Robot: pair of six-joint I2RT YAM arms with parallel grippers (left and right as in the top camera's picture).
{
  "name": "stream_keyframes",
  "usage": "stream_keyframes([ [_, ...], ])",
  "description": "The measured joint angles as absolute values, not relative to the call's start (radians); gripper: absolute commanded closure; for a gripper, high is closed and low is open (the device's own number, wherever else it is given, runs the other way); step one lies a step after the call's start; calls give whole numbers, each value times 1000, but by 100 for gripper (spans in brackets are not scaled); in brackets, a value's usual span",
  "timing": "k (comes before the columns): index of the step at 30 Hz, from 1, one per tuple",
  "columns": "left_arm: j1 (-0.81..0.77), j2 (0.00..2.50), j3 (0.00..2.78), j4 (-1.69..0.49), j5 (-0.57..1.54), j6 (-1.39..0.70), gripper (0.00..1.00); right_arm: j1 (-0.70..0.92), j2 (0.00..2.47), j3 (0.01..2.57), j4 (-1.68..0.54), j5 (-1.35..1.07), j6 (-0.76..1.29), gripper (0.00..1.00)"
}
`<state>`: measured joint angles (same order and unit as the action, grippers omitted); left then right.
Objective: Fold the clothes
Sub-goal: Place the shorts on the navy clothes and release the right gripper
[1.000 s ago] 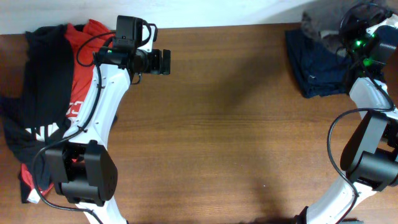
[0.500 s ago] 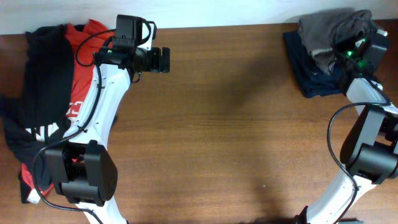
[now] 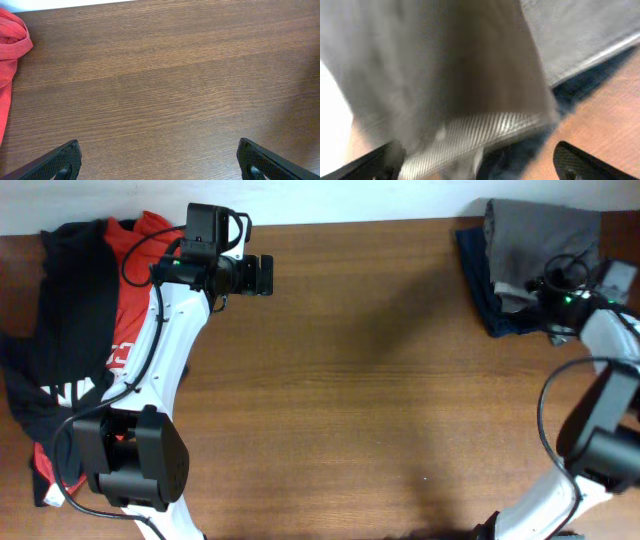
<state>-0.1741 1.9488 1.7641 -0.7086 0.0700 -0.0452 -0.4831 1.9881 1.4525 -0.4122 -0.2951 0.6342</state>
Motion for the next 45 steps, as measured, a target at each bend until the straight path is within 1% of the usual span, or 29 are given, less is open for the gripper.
stream_keyframes([
  [2,-174,1949,1764,-708,70,-45,1,-488,1919,1452,-476,-288,558,0],
  [5,-174,1949,1764,-707,70,-45,1,-488,1798,1453,-535,-285,434,6],
  [7,-174,1949,1764,-707,70,-45,1,-488,1742,1453,-525,-277,372,9],
  [9,-174,1949,1764,-705,70,-45,1,-487,1702,1454,-467,-250,306,9],
  [12,-174,1949,1764,-694,70,-45,1,-482,1707,1456,-295,-178,195,2],
  [15,-174,1954,1764,-690,70,-45,1,-473,1775,1454,-65,-125,72,1],
  [16,-175,1956,1764,-692,70,-45,1,-471,1822,1457,56,-115,31,1],
  [24,-175,1980,1764,-680,70,-45,1,-454,2111,1457,463,-87,-65,1],
  [28,-175,1981,1764,-657,70,-45,1,-416,2262,1457,580,-78,-79,1],
  [35,-175,1981,1764,-616,70,-45,1,-364,2418,1497,591,-44,-57,1],
  [41,-175,1981,1764,-603,70,-45,1,-365,2422,1522,545,-41,-41,1],
  [45,-175,1982,1764,-601,70,-45,1,-365,2382,1520,469,-41,-34,1],
])
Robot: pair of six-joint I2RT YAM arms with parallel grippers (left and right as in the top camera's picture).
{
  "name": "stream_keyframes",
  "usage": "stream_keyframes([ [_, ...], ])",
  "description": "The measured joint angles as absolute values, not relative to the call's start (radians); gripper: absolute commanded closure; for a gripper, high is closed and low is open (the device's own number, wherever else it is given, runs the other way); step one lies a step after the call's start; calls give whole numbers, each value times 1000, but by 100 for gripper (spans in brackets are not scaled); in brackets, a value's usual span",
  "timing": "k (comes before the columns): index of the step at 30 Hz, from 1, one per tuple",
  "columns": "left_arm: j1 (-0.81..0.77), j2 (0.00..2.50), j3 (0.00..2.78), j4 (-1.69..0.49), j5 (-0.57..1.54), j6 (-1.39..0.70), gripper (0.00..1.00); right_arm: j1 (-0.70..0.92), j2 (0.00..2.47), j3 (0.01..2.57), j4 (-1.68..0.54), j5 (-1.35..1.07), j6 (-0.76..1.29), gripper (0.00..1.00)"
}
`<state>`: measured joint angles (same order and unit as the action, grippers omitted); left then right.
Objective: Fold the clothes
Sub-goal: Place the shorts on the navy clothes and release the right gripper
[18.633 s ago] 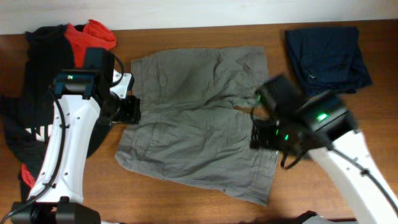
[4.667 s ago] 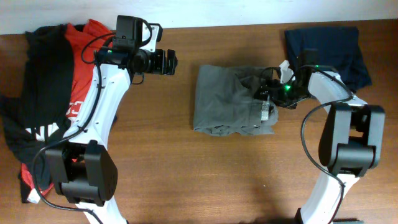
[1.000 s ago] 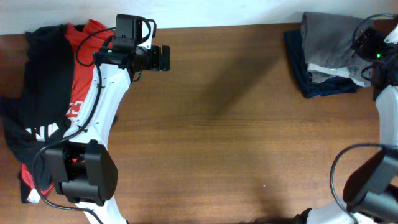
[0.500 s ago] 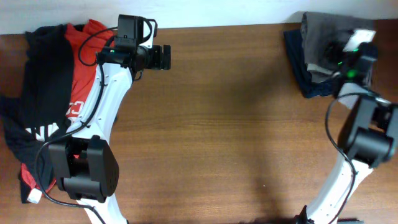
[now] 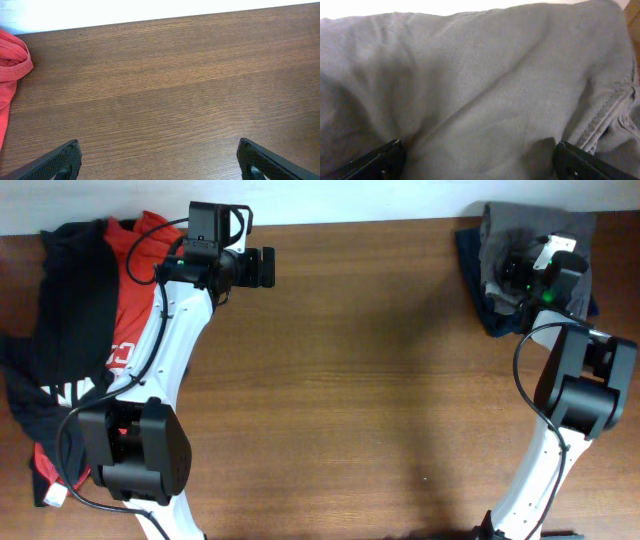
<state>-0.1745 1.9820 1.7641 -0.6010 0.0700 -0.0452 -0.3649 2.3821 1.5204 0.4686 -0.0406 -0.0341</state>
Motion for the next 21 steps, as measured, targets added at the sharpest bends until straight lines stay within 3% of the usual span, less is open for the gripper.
stream_keyframes([
  [5,-175,1994,1764,-603,70,-45,1,-363,2245,1494,316,-42,-30,1],
  [10,-175,1997,1764,-605,70,-45,1,-350,1932,1489,133,-46,-30,1],
  [14,-175,1998,1764,-607,70,-45,1,-283,1641,1501,-46,-87,-30,1],
  [21,-175,1998,1764,-605,70,-45,1,-98,1430,1501,-160,-337,-30,2],
])
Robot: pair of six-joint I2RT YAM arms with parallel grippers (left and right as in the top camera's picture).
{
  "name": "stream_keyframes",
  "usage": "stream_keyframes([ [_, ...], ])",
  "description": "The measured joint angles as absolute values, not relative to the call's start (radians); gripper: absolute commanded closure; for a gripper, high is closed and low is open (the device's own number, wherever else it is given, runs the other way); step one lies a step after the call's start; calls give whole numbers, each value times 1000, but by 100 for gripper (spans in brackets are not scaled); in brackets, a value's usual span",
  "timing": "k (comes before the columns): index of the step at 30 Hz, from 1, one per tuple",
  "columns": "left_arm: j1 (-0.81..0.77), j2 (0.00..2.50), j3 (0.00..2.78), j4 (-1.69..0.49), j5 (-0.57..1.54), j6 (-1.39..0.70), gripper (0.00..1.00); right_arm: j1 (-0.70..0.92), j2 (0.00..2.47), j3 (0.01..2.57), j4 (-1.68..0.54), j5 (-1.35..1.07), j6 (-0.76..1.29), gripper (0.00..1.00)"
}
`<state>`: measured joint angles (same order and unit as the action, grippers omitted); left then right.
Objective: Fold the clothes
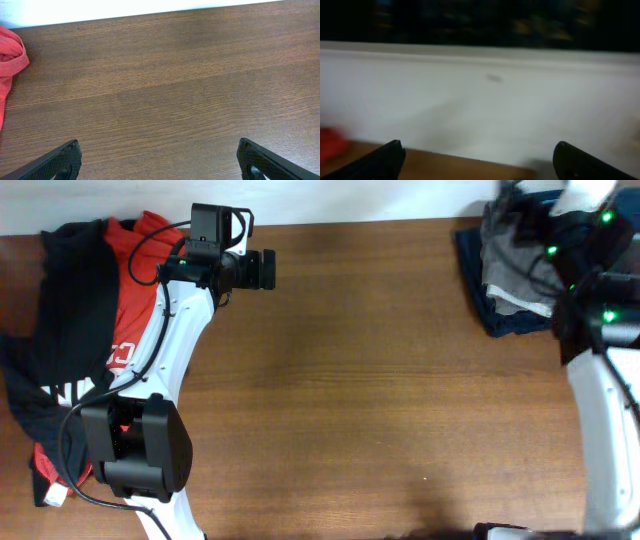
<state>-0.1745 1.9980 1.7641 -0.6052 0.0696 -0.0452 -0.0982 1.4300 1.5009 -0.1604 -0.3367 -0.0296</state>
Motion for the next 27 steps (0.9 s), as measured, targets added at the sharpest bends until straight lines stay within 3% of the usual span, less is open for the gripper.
stream_keyframes([
  [8,-175,1998,1764,-606,70,-45,1,70,1411,1501,-194,-484,-30,1],
  [20,-175,2001,1764,-605,70,-45,1,58,1410,1498,-468,-342,-30,1],
  [27,-175,2003,1764,-606,70,-45,1,51,1236,1358,-455,-252,-54,1],
])
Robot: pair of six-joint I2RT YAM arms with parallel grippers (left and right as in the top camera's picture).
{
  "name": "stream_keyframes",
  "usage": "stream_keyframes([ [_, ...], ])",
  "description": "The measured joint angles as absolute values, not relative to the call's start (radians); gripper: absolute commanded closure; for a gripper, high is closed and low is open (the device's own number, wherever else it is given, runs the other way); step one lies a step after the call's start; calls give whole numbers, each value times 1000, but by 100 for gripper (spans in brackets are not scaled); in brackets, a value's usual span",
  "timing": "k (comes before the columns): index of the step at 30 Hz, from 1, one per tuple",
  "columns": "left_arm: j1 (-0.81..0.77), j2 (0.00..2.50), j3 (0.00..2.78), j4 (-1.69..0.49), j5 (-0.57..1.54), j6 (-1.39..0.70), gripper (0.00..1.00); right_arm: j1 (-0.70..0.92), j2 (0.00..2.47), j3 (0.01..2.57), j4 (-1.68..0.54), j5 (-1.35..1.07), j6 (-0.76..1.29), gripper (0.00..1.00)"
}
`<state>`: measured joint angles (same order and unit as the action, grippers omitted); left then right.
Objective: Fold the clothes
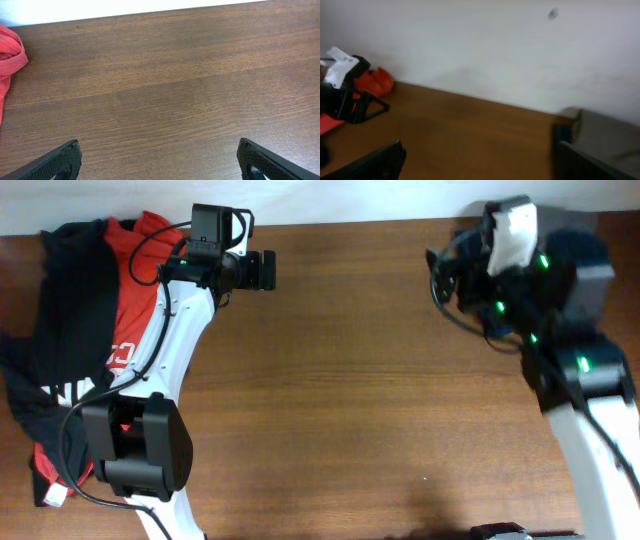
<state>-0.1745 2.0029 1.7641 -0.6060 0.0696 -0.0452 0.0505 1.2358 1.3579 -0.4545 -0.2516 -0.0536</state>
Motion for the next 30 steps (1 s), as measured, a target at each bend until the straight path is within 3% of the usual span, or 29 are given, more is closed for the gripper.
stream_keyframes([
  [8,-175,2003,1764,-606,70,-45,1,-56,842,917,-281,-251,-84,1],
  [19,-175,2003,1764,-607,70,-45,1,-63,468,293,20,-251,-87,1],
  [30,-175,2003,1764,-608,70,-45,1,-63,261,41,61,-251,-88,1],
])
